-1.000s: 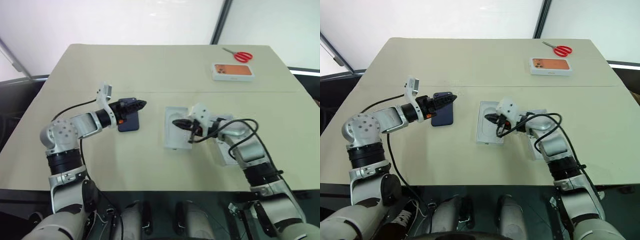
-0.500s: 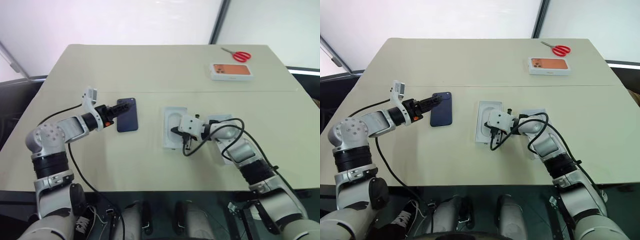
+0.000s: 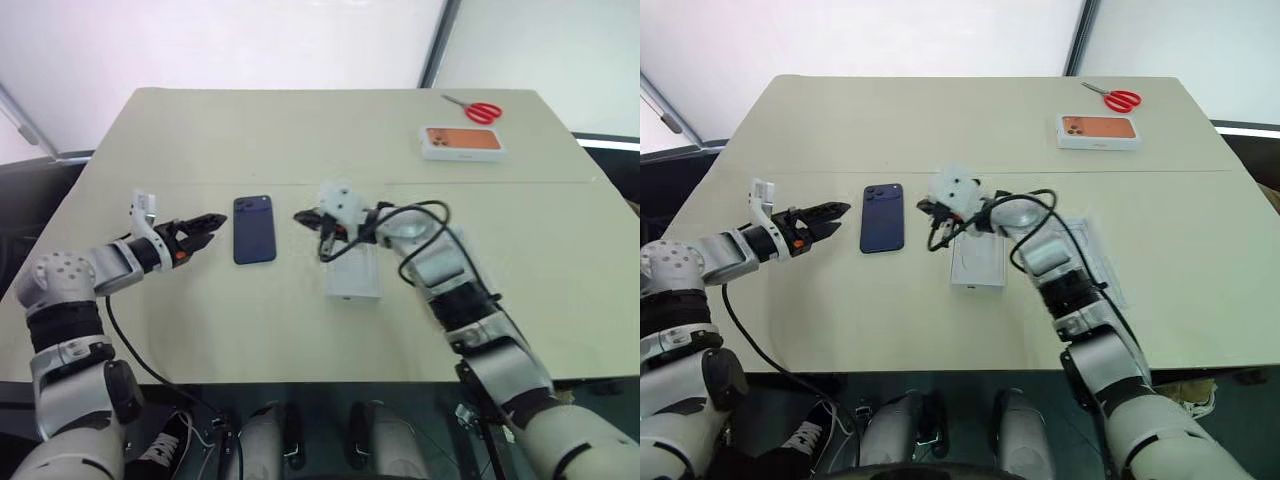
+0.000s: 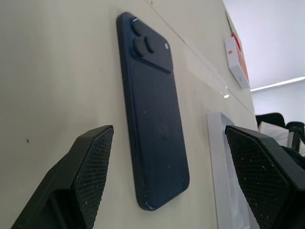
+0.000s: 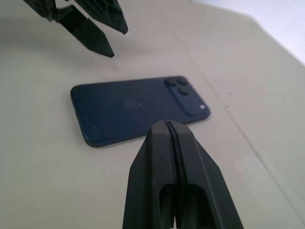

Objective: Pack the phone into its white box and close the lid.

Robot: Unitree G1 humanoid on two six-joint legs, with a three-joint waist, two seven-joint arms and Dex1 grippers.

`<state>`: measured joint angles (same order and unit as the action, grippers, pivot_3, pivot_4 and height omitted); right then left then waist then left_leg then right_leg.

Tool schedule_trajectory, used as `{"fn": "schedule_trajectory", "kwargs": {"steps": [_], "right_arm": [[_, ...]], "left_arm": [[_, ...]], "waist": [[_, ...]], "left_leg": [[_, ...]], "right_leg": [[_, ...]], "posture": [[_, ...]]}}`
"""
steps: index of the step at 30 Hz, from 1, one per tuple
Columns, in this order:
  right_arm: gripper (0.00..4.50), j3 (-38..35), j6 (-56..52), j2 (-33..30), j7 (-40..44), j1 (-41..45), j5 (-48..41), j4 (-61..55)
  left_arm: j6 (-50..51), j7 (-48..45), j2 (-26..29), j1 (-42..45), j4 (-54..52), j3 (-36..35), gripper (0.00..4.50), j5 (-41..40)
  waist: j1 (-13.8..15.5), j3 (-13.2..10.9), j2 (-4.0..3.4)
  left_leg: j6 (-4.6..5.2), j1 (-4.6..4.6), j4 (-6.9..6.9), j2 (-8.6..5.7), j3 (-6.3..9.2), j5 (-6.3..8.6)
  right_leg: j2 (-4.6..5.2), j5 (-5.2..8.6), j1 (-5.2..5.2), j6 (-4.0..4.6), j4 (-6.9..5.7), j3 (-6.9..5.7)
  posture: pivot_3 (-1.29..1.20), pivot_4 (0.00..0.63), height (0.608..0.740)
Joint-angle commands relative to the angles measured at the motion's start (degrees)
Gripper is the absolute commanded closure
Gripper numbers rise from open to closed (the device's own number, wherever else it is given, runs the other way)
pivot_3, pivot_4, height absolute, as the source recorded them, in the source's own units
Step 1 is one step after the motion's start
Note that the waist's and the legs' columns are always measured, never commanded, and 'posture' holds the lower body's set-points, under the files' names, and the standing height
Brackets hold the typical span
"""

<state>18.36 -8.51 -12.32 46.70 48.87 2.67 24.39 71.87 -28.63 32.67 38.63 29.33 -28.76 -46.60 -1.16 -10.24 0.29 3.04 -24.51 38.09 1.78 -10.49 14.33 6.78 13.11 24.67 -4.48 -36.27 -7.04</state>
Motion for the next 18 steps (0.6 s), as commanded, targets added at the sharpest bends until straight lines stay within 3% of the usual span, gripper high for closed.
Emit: {"fn": "schedule_trajectory", "kwargs": {"steps": [1,6,18], "right_arm": [[4.46,2.0,2.9,2.2,-2.5,6.3,3.9,9.4],[4.46,3.7,5.8,5.4,-5.0,12.0,7.7,23.5],[4.46,3.4,8.6,11.6,-7.5,13.8,10.2,32.0]], "left_arm": [[-4.1,-3.2,0.3,2.8,3.7,2.6,0.54,2.7],[-7.2,-4.6,-1.3,7.0,10.1,5.7,0.54,5.9],[-8.6,-5.8,-1.9,8.6,16.1,11.0,0.54,13.5]], "waist": [[0.0,0.0,0.00],[-0.1,0.0,0.01],[-1.2,0.1,-0.05]], "left_leg": [[0.00,0.00,0.00,0.00,-0.03,0.00],[-0.02,-0.01,-0.02,-0.02,-0.07,0.00],[-0.09,0.07,-0.12,-0.02,-0.12,-0.05]], "right_leg": [[0.00,0.00,0.04,0.00,-0.03,0.03],[0.01,0.00,0.06,0.00,-0.06,0.03],[0.01,0.00,0.07,0.00,-0.16,0.06]], "posture": [[0.00,0.150,0.738],[0.00,0.150,0.738],[0.00,0.150,0.738]]}}
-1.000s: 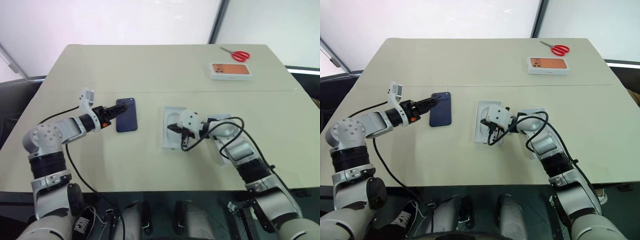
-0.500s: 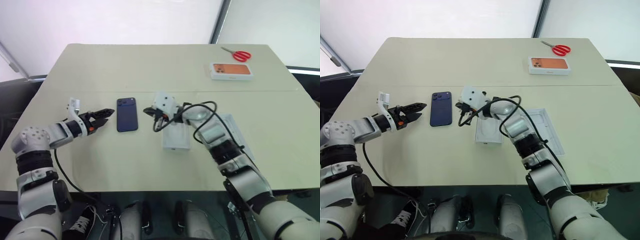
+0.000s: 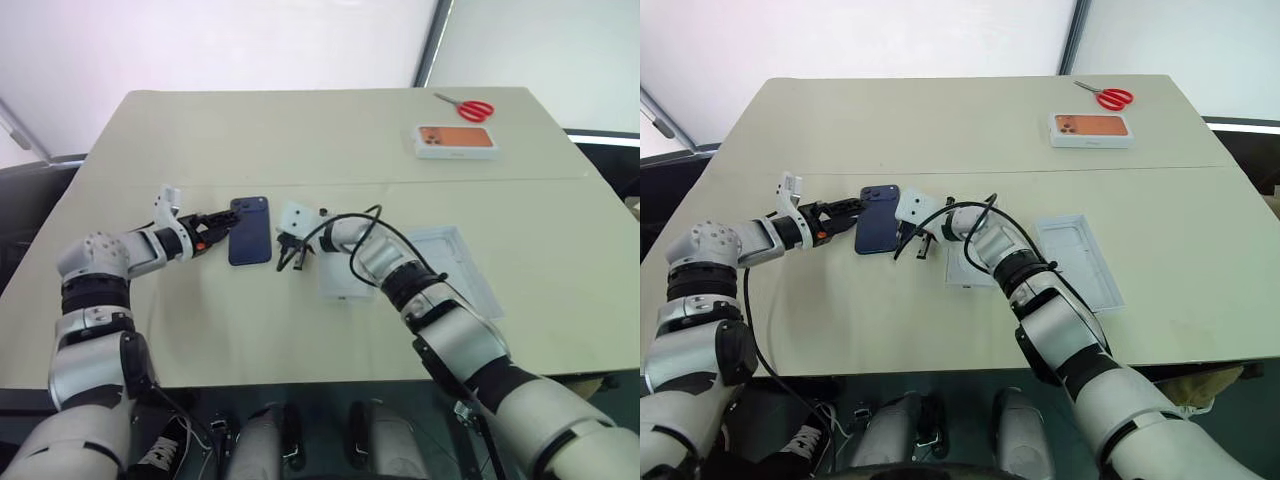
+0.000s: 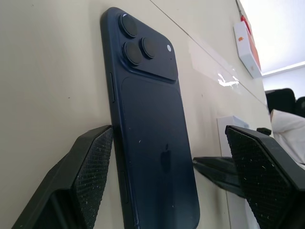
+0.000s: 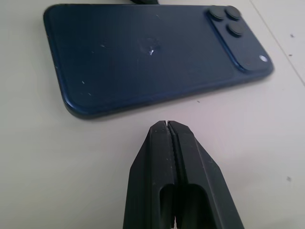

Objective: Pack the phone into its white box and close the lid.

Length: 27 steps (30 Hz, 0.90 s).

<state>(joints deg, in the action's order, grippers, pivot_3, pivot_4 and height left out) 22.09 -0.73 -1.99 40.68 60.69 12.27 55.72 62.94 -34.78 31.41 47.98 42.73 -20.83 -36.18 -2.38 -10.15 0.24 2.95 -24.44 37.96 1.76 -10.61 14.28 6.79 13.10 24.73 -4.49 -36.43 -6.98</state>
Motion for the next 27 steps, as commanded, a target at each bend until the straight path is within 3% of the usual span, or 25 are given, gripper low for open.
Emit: {"fn": "schedule_trajectory", "kwargs": {"steps": [1,11,27], "right_arm": [[4.46,-0.3,1.0,1.6,-1.9,2.1,1.0,1.1],[4.46,-1.1,1.4,2.4,-2.1,2.8,1.2,1.8],[4.46,-1.6,1.7,2.3,-1.8,3.1,0.9,2.1]], "left_arm": [[0.2,0.1,-0.6,-0.9,2.6,4.1,0.54,4.0],[2.8,-3.5,2.9,-1.8,3.8,7.9,0.54,6.8],[5.0,-6.2,-7.0,-0.7,4.7,11.6,0.54,9.4]], "waist": [[0.0,0.0,0.00],[-0.9,0.1,-0.04],[0.5,0.5,-0.33]], "left_leg": [[0.00,0.00,0.00,0.00,0.00,0.00],[-0.03,0.03,-0.07,0.01,-0.03,-0.01],[-0.04,0.08,-0.10,-0.13,0.01,-0.01]], "right_leg": [[0.00,0.00,0.00,0.00,0.00,0.00],[-0.02,0.00,0.06,0.01,-0.03,0.03],[0.11,0.01,-0.05,0.00,0.01,0.02]], "posture": [[0.00,0.150,0.738],[0.00,0.150,0.738],[0.00,0.150,0.738]]}}
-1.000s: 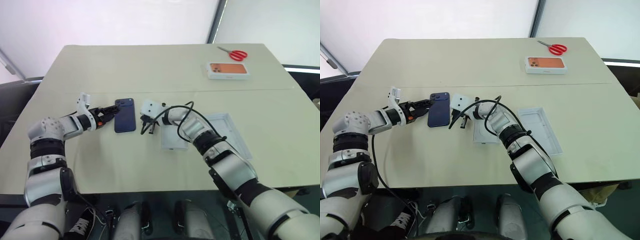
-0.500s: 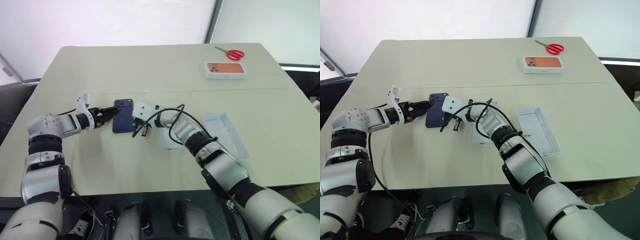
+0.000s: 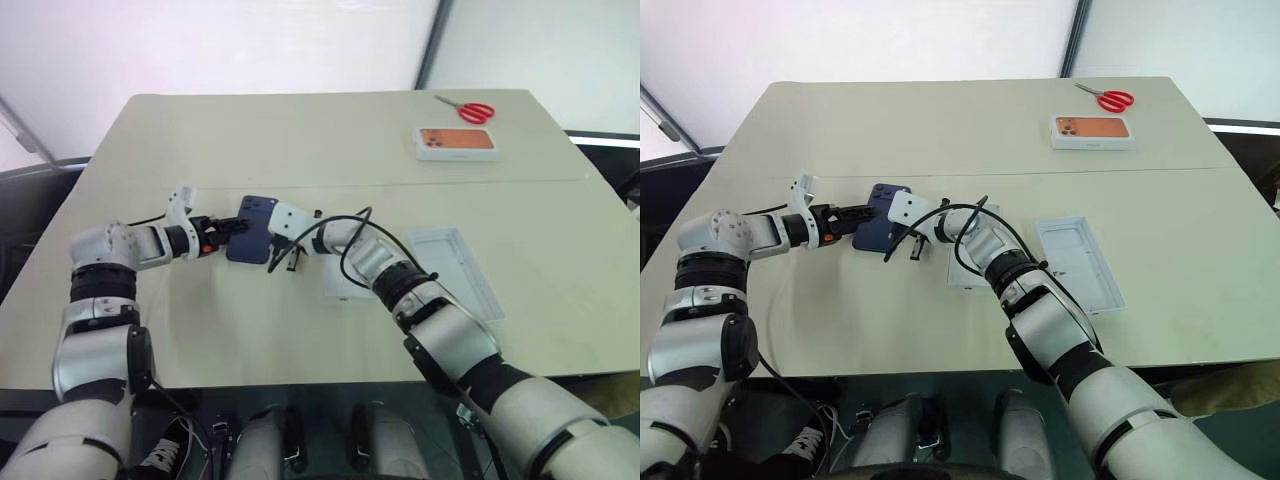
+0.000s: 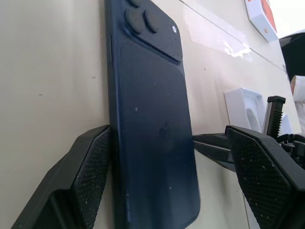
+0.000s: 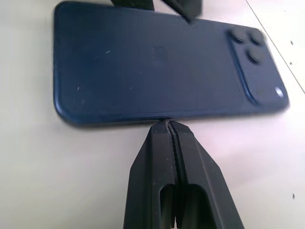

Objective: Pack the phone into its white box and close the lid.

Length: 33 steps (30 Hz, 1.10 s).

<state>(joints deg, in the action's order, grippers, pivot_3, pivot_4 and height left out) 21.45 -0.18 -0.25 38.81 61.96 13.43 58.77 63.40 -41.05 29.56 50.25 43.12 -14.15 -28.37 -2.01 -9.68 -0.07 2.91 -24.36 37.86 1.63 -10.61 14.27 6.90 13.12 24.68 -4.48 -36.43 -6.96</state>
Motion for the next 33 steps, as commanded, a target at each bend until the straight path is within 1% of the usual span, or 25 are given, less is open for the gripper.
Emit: {"fn": "schedule_trajectory", "kwargs": {"steps": [1,4,9,11,12,15,22,24,27,29,33], "right_arm": [[4.46,-1.1,1.1,0.5,0.2,1.8,-0.3,-0.9],[4.46,-0.9,1.7,0.2,0.0,1.9,0.0,-0.8],[4.46,-1.0,1.6,0.1,0.1,1.7,-0.2,-1.1],[4.50,-1.0,1.8,0.0,0.0,1.7,-0.1,-0.9],[4.50,-0.9,2.0,-0.1,-0.2,1.7,0.1,-0.8],[4.50,-1.1,2.0,-0.1,-0.2,1.8,0.0,-0.7],[4.50,-1.1,2.3,-0.2,-0.2,1.7,-0.1,-0.7],[4.50,-1.1,2.3,-0.2,-0.2,1.6,-0.1,-0.8],[4.50,-1.1,2.3,-0.2,-0.1,1.5,-0.2,-1.0],[4.50,-1.1,2.5,-0.3,-0.1,1.4,0.0,-1.2],[4.50,-1.4,3.5,-1.2,0.8,0.9,-0.3,-2.4]], "left_arm": [[4.5,-0.2,-5.4,-2.9,4.3,5.0,0.54,1.8],[4.4,-0.3,-5.6,-2.5,4.5,4.5,0.54,2.2],[2.5,0.0,-3.4,-0.9,7.2,1.9,0.54,2.5],[2.1,0.0,-2.8,-1.2,7.8,1.4,1.08,2.6],[2.3,-0.2,-2.6,-1.5,7.7,1.4,1.44,2.4],[2.6,-0.5,-2.6,-2.9,6.6,1.5,2.84,2.0],[3.2,0.4,-3.4,-4.6,5.8,-0.1,2.84,1.3],[3.2,1.2,-3.5,-4.8,6.0,-1.0,3.38,1.3],[4.2,1.0,-3.8,-5.4,4.8,-1.5,4.47,0.4],[4.3,1.4,-3.9,-5.8,4.7,-1.6,4.47,0.4],[4.6,0.9,-4.1,-6.4,3.5,-3.5,4.47,-1.3]], "waist": [[0.2,0.1,-0.04],[0.5,0.1,-0.04],[0.7,0.1,-0.04],[0.5,0.1,-0.03],[0.3,0.1,-0.03],[-0.2,0.1,-0.03],[-0.4,0.1,-0.04],[-0.4,0.1,-0.04],[-0.4,0.3,0.07],[-0.6,0.3,0.08],[-0.5,0.3,0.08]], "left_leg": [[0.00,0.01,0.00,-0.01,0.00,0.00],[0.00,0.02,0.00,-0.03,0.00,0.00],[0.00,0.03,0.01,-0.03,0.00,0.00],[0.00,0.03,0.01,-0.02,0.00,0.00],[0.00,0.03,0.00,0.00,0.00,0.00],[0.00,0.02,-0.01,0.00,0.00,0.00],[0.00,0.05,-0.02,0.01,0.01,0.00],[0.00,0.05,-0.02,0.01,0.01,0.00],[0.00,0.09,-0.01,0.01,0.05,0.00],[-0.01,0.27,-0.07,0.03,0.03,0.00],[-0.01,0.28,-0.20,0.01,0.03,0.00]], "right_leg": [[0.01,0.00,-0.01,0.00,0.00,0.00],[0.04,0.00,-0.02,0.00,0.00,0.00],[0.04,0.00,-0.01,0.00,0.00,0.00],[0.03,0.00,-0.01,0.00,0.00,0.00],[0.01,0.00,0.00,0.00,0.00,0.01],[0.00,0.00,0.02,0.00,0.00,0.00],[-0.01,0.00,-0.02,-0.01,0.00,0.00],[0.00,0.00,-0.02,-0.01,0.00,0.00],[0.00,0.00,-0.08,-0.01,0.02,-0.01],[0.00,0.00,-0.21,0.00,0.06,0.01],[0.02,0.00,-0.18,0.00,0.10,0.01]], "posture": [[0.00,0.150,0.738],[0.00,0.150,0.738],[0.00,0.150,0.738],[0.00,0.150,0.738],[0.00,0.150,0.738],[0.00,0.150,0.738],[0.00,0.150,0.738],[0.00,0.150,0.738],[0.00,0.150,0.738],[0.00,0.150,0.738],[0.00,0.150,0.738]]}}
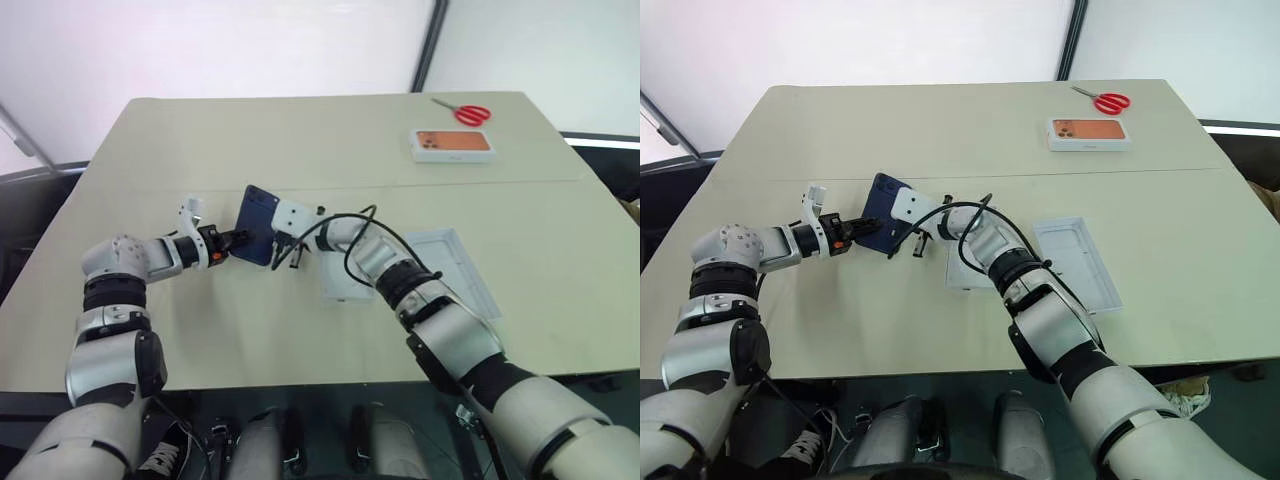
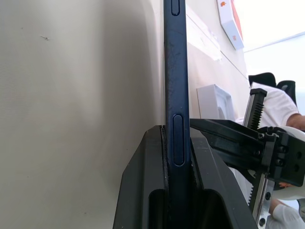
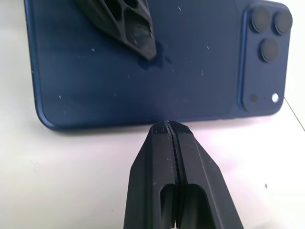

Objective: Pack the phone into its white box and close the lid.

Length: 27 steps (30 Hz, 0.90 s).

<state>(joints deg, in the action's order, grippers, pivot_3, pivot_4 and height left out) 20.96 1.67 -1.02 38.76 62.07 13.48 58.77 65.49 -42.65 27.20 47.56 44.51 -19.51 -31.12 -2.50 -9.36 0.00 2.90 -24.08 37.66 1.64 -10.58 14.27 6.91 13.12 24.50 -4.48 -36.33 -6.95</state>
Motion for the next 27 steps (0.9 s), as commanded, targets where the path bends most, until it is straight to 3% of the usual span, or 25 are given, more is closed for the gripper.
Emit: {"fn": "schedule_trajectory", "kwargs": {"steps": [1,8,9,12,18,24,27], "right_arm": [[4.50,-1.8,1.4,-0.7,1.9,0.4,-1.6,-3.4],[4.50,-11.0,-12.2,-3.4,17.5,-5.7,-18.1,-23.1],[4.25,-11.3,-14.9,-4.6,19.0,-7.4,-19.5,-27.4],[3.13,-11.6,-22.0,-8.3,22.7,-12.6,-23.8,-39.1],[0.06,-9.2,-23.5,-19.3,26.2,-23.2,-23.5,-55.8],[0.06,-7.6,-24.1,-28.5,30.6,-31.5,-25.4,-65.8],[0.06,-5.7,-18.3,-31.8,30.7,-33.7,-21.3,-65.2]], "left_arm": [[2.1,2.2,-2.0,-3.9,1.7,0.4,4.47,0.4],[7.0,3.9,-4.6,-5.8,-7.6,-11.6,4.47,-10.7],[7.6,4.2,-5.4,-6.9,-10.5,-12.3,4.49,-11.9],[10.8,6.0,-6.7,-9.2,-15.5,-14.4,4.50,-14.8],[14.8,10.3,-8.8,-13.5,-23.3,-19.4,4.50,-20.5],[17.1,15.5,-12.4,-15.1,-28.0,-23.0,4.50,-25.0],[15.7,17.5,-13.9,-15.3,-30.2,-22.9,4.50,-25.8]], "waist": [[0.0,0.0,0.00],[0.0,-0.1,0.05],[0.1,-0.1,0.07],[0.0,-0.1,0.12],[-0.1,-0.1,0.18],[0.2,-0.2,0.33],[0.3,-0.3,0.44]], "left_leg": [[0.00,0.00,-0.01,-0.01,0.00,0.00],[0.02,-0.11,-0.04,-0.02,0.02,0.00],[0.02,-0.13,-0.02,-0.02,0.04,0.00],[0.03,-0.22,-0.01,-0.02,0.08,0.00],[0.02,-0.35,-0.05,0.01,0.10,0.00],[0.02,-0.35,-0.10,0.01,0.09,0.00],[0.01,-0.35,-0.09,0.01,0.09,0.00]], "right_leg": [[0.00,0.00,-0.01,0.00,0.02,0.00],[0.10,-0.01,0.02,-0.01,0.11,0.06],[0.10,-0.01,0.03,-0.01,0.11,0.04],[0.13,-0.01,0.09,-0.01,0.13,0.03],[0.15,-0.01,0.30,-0.01,0.13,0.05],[0.18,-0.01,0.34,0.00,0.15,0.06],[0.20,-0.01,0.35,0.02,0.15,0.06]], "posture": [[0.00,0.150,0.738],[0.00,0.150,0.738],[0.00,0.150,0.738],[0.00,0.150,0.738],[0.00,0.150,0.738],[0.00,0.150,0.738],[0.00,0.150,0.738]]}}
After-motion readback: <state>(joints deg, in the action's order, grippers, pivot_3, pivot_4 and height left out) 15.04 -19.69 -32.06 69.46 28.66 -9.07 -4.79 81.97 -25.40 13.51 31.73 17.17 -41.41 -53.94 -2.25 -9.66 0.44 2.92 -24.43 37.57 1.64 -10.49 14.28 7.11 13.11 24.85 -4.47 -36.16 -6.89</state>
